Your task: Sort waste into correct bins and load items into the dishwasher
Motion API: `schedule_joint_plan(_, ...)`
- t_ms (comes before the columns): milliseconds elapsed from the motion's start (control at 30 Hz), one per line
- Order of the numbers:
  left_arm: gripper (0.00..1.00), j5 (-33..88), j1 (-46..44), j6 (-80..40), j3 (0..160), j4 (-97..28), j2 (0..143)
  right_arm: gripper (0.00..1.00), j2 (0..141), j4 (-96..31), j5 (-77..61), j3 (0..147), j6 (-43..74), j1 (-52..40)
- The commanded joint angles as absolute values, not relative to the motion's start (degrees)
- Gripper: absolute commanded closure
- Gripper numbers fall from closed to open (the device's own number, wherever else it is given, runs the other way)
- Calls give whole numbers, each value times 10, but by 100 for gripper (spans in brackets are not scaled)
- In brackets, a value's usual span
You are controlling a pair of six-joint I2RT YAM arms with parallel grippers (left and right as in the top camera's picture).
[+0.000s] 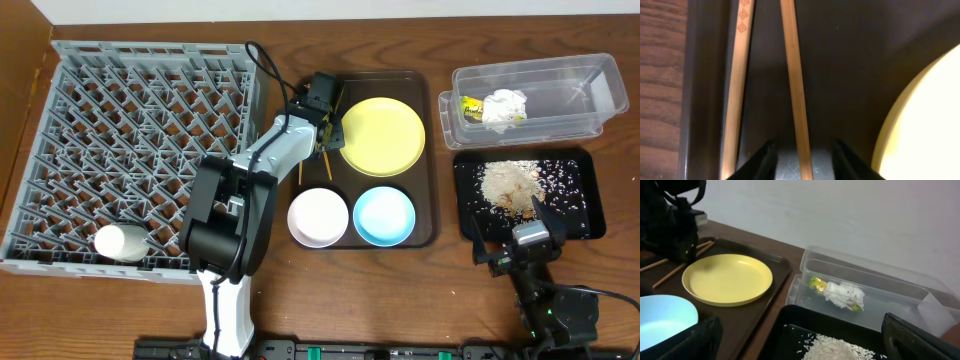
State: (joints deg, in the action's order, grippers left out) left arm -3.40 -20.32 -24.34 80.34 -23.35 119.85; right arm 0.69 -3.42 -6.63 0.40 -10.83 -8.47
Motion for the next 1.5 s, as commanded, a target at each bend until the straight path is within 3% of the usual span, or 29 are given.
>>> schedule_joint_plan(0, 69, -44, -202, -259, 809, -232, 1217, 1, 4, -36, -69, 3, -112, -82)
schedule_joint_plan(133, 75, -23, -202, -258, 809, -235, 1225, 1, 4, -36, -69, 3, -112, -82)
schedule_joint_plan(267, 92, 8, -202, -258, 809, -241, 1224, 1, 4, -36, -69, 3, -112, -82)
schedule_joint_plan(633, 92, 24, -182, -178, 824, -342, 1085, 1, 4, -36, -69, 3, -112, -82)
schedule_joint_plan(900, 92, -136, -143, -60, 823, -523, 919, 1, 4, -36, -69, 3, -112, -82)
schedule_joint_plan(1000, 92, -190, -120, -49, 821, -561, 912, 1, 4, -36, -69, 3, -112, -82)
schedule_joint_plan(1467, 92, -185, -41, -10, 796, -533, 969, 1, 4, -36, -69, 3, -112, -82)
